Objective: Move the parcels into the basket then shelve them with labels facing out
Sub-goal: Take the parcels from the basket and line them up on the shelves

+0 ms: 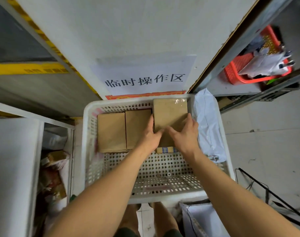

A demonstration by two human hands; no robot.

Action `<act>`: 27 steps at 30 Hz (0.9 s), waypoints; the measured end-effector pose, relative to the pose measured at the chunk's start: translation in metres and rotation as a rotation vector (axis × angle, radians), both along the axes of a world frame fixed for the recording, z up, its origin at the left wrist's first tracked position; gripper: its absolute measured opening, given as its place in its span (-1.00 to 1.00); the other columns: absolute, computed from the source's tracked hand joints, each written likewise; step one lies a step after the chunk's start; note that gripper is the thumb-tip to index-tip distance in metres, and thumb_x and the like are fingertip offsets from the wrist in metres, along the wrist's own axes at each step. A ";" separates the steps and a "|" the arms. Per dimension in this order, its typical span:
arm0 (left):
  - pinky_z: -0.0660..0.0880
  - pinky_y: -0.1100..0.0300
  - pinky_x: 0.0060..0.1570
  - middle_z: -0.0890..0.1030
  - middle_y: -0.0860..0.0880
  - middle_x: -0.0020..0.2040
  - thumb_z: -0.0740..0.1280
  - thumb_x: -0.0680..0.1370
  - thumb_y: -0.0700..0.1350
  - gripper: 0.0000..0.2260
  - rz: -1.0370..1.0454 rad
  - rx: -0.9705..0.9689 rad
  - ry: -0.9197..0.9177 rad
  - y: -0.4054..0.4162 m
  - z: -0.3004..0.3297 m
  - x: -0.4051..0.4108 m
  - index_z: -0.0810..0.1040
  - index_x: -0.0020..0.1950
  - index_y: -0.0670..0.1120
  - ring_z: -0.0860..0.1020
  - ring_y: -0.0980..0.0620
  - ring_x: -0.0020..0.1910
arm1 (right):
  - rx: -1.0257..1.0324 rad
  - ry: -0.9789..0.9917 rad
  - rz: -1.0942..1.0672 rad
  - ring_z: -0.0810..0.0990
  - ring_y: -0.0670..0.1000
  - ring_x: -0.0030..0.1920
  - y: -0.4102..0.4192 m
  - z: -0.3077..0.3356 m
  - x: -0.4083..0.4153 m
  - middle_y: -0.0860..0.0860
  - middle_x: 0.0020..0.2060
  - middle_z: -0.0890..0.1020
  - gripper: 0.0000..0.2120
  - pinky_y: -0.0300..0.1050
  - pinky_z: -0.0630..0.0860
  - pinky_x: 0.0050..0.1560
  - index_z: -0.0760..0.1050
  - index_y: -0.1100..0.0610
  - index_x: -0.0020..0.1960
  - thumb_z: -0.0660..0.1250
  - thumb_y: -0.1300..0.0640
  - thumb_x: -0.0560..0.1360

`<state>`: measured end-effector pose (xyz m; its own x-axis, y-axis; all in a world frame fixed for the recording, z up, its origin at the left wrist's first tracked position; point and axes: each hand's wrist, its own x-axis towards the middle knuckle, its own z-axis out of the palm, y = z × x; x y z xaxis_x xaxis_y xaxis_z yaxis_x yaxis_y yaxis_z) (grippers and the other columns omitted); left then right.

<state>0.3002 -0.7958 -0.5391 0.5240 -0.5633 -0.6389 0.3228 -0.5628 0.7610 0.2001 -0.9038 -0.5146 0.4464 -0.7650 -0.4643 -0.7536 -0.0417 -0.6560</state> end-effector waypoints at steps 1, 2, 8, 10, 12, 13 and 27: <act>0.40 0.15 0.30 0.27 0.15 0.59 0.32 0.70 0.01 -0.34 0.022 -0.031 -0.027 0.005 0.011 0.000 0.04 0.67 0.35 0.35 0.09 0.45 | 0.031 -0.046 -0.004 0.18 0.20 0.60 0.003 0.009 0.000 0.09 0.59 0.19 0.09 0.26 0.27 0.59 -0.01 -0.05 0.70 0.52 -0.32 0.39; 0.42 0.23 0.18 0.23 0.15 0.56 0.32 0.69 0.04 -0.35 0.029 -0.052 -0.062 0.011 0.024 0.001 0.06 0.67 0.37 0.34 0.10 0.41 | 0.072 -0.086 -0.007 0.18 0.20 0.60 0.006 0.019 0.000 0.09 0.59 0.19 0.11 0.27 0.28 0.58 0.00 -0.09 0.69 0.54 -0.37 0.36; 0.31 0.33 0.37 0.31 0.03 0.37 0.27 0.71 -0.03 -0.60 0.021 -0.130 -0.340 0.058 0.112 0.008 0.41 0.54 0.27 0.33 0.16 0.36 | 0.176 -0.222 -0.019 0.24 0.18 0.56 0.031 0.076 0.016 0.08 0.52 0.29 0.27 0.28 0.32 0.56 0.11 -0.22 0.63 0.60 -0.55 0.09; 0.21 0.38 0.40 0.34 0.05 0.36 0.24 0.68 -0.03 -0.62 0.003 -0.138 -0.493 0.076 0.132 0.007 0.48 0.49 0.24 0.32 0.12 0.40 | 0.180 -0.218 0.020 0.31 0.15 0.53 0.036 0.090 0.024 0.08 0.48 0.40 0.26 0.25 0.38 0.51 0.16 -0.25 0.59 0.63 -0.54 0.04; 0.30 0.27 0.41 0.37 0.11 0.34 0.26 0.67 -0.08 -0.59 0.039 -0.161 -0.529 0.095 0.147 0.014 0.45 0.51 0.19 0.37 0.12 0.39 | 0.272 -0.286 0.040 0.49 0.14 0.44 0.040 0.107 0.029 0.04 0.40 0.52 0.15 0.22 0.52 0.40 0.23 -0.25 0.55 0.70 -0.42 0.10; 0.39 0.21 0.38 0.41 0.16 0.32 0.28 0.66 -0.08 -0.58 0.100 -0.197 -0.529 0.106 0.152 0.021 0.43 0.52 0.20 0.43 0.12 0.37 | 0.357 -0.355 0.042 0.58 0.15 0.38 0.043 0.119 0.030 0.05 0.35 0.59 0.06 0.23 0.58 0.34 0.27 -0.21 0.54 0.73 -0.30 0.19; 0.66 -0.03 0.08 0.70 -0.16 0.22 0.44 0.57 0.07 -0.63 0.379 -0.504 0.430 0.173 0.212 0.063 0.62 0.31 -0.07 0.70 -0.10 0.17 | 1.082 -0.672 0.063 0.61 0.22 0.31 0.085 0.194 0.028 0.25 0.41 0.57 -0.14 0.18 0.60 0.29 0.48 0.20 0.53 0.68 -0.09 0.35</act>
